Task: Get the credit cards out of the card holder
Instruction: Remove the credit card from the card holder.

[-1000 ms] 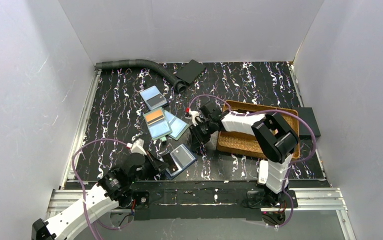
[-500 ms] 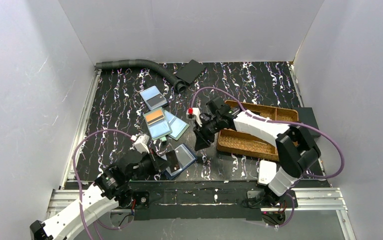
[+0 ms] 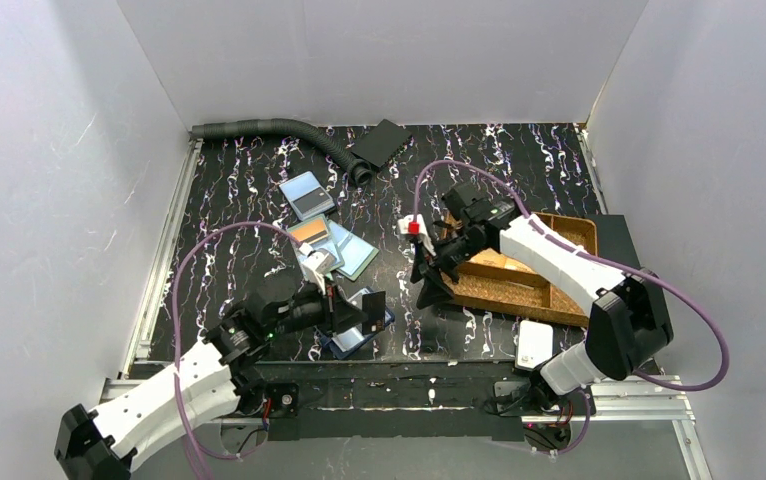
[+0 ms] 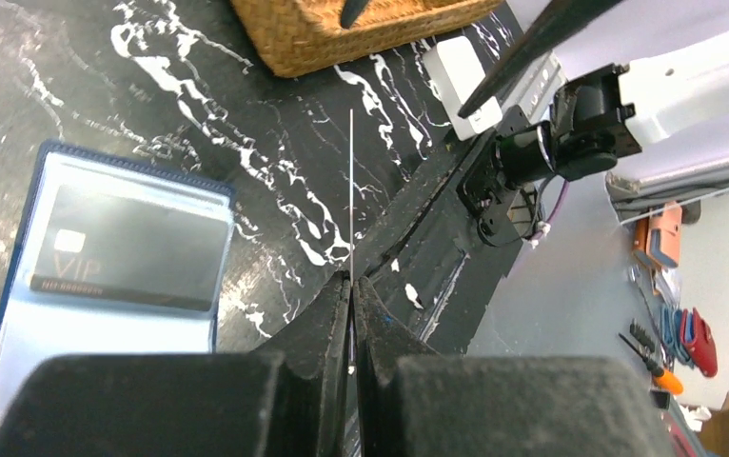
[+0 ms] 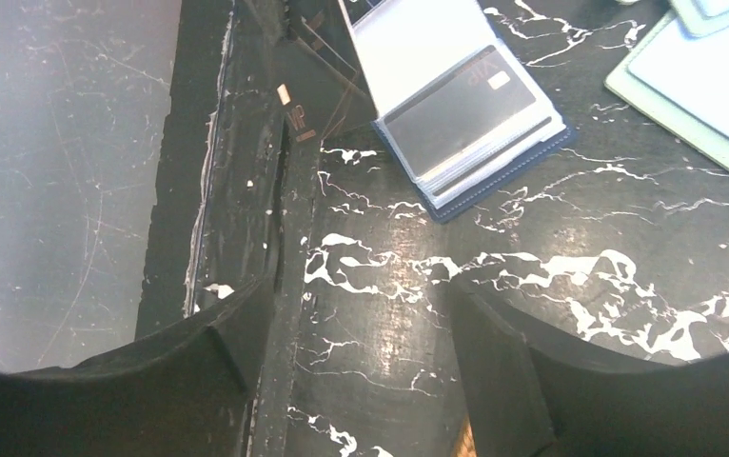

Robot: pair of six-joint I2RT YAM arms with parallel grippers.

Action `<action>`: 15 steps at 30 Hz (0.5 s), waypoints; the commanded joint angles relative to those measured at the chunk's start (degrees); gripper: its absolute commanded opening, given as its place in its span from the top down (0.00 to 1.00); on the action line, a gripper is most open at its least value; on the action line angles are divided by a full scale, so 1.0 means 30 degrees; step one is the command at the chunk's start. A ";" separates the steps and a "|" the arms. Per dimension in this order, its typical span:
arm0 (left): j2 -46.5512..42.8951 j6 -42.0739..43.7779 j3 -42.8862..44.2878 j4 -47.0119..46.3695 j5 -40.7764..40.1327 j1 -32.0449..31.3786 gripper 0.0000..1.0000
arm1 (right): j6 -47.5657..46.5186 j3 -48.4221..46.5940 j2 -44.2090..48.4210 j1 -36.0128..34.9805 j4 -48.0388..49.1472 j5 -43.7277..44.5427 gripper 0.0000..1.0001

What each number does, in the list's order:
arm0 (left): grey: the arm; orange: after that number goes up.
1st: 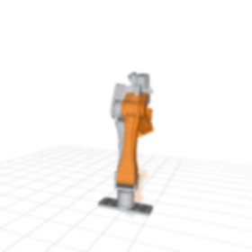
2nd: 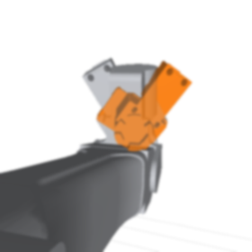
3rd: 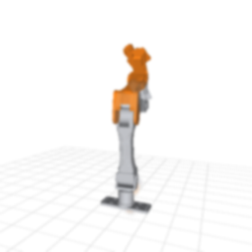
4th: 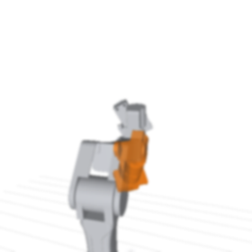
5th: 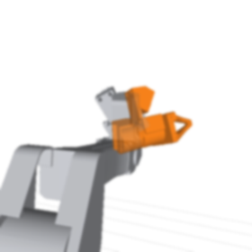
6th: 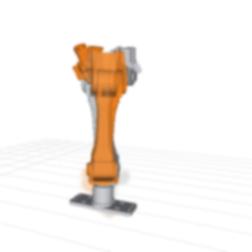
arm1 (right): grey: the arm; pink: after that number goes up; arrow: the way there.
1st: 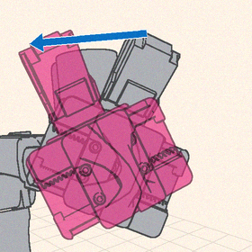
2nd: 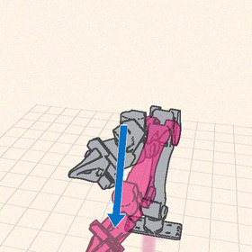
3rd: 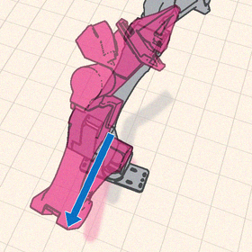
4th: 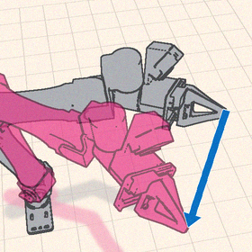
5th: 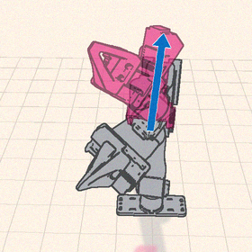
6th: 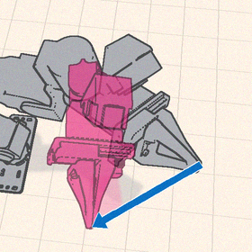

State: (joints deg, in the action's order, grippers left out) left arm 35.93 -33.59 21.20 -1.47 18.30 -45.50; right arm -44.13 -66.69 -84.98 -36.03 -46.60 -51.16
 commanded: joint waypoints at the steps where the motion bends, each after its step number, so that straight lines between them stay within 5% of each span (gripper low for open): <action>1: 0.1779 0.2436 0.1824 -0.1026 0.2117 0.0032 1.00 | -0.1782 -0.0738 0.0946 0.1069 -0.1630 -0.1977 0.20; 15: 0.7742 0.4549 0.6014 -0.2068 0.5560 -0.0168 1.00 | -0.0344 0.0147 0.2164 0.2254 -0.0590 -0.3852 0.09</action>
State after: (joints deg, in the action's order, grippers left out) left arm 56.09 -22.91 34.83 -6.21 30.58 -45.57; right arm -47.47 -66.83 -79.90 -29.51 -49.53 -59.18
